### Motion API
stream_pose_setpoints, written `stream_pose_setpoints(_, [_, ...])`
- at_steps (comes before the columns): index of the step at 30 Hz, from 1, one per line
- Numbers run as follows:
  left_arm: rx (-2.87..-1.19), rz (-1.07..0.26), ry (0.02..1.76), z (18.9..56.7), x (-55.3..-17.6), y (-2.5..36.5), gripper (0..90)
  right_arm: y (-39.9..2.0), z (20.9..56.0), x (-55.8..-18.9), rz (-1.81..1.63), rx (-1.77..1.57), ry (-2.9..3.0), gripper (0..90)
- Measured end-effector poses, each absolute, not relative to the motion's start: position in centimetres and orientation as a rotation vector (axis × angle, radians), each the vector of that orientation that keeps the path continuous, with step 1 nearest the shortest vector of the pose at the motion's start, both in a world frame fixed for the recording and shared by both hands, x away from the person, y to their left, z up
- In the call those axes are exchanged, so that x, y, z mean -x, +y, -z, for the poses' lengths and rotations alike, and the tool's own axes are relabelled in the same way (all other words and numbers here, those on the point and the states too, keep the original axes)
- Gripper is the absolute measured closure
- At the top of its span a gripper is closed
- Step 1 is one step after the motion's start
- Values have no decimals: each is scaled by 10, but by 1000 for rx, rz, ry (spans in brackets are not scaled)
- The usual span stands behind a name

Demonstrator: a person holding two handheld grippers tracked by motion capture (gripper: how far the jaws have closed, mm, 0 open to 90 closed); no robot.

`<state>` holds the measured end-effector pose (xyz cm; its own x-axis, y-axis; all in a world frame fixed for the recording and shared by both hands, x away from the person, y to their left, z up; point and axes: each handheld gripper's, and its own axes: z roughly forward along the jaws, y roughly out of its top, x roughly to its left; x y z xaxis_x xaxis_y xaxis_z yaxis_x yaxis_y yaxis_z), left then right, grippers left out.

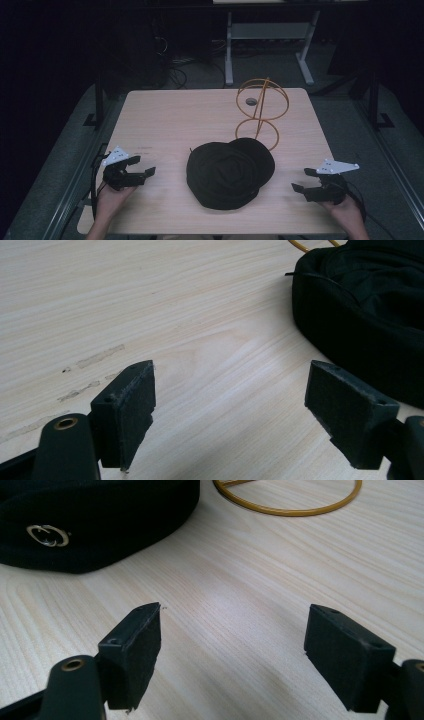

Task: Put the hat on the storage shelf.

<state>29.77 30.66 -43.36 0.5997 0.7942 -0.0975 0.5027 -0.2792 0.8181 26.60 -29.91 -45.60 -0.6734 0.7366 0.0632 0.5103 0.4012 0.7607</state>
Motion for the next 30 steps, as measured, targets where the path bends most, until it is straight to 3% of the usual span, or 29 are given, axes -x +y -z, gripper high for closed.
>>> stream_pose_setpoints(16, [-1946,-405,1025,434,-298,307,201,-276,445,-265,-1129,-1050,2373,142])
stream_pose_setpoints(30, [-1943,-415,1023,434,-298,307,200,-256,432,-265,-1146,-970,2413,144])
